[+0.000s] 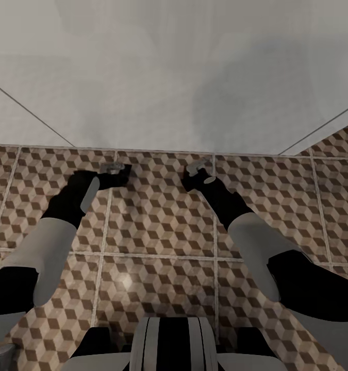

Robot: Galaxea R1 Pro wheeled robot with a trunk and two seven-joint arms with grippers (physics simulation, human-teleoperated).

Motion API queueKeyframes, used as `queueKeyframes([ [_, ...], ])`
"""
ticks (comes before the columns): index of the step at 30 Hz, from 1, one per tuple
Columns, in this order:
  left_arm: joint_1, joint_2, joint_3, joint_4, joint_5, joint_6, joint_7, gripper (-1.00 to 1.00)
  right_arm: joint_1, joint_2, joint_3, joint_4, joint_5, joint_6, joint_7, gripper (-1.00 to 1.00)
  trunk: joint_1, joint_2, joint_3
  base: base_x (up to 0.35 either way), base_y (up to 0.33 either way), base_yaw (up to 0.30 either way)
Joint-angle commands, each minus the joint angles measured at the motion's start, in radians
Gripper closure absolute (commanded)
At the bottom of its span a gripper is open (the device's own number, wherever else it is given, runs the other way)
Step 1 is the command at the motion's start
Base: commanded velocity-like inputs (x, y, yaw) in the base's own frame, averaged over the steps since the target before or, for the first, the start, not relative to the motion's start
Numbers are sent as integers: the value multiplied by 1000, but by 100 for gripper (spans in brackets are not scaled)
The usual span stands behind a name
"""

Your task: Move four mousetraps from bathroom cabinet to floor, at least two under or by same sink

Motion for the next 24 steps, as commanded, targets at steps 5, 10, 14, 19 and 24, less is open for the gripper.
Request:
queueKeyframes([
  [5,-12,1,-3,-10,5,46,49,100,0,0,0,-13,11,5,43,100,0,0,-1,0,0,0],
  [10,-25,0,-3,20,4,58,100,100,0,0,0,-19,11,2,70,100,0,0,-1,0,0,0],
  [14,-42,1,-4,69,1,56,112,100,0,0,1,-20,11,-29,73,100,0,0,-1,0,0,0],
  [19,-48,4,-4,88,0,54,114,100,0,0,2,-20,11,-50,78,100,0,0,-1,0,0,0],
  [24,-50,19,-5,89,0,52,115,100,0,0,2,-20,11,-54,92,100,0,0,-1,0,0,0],
])
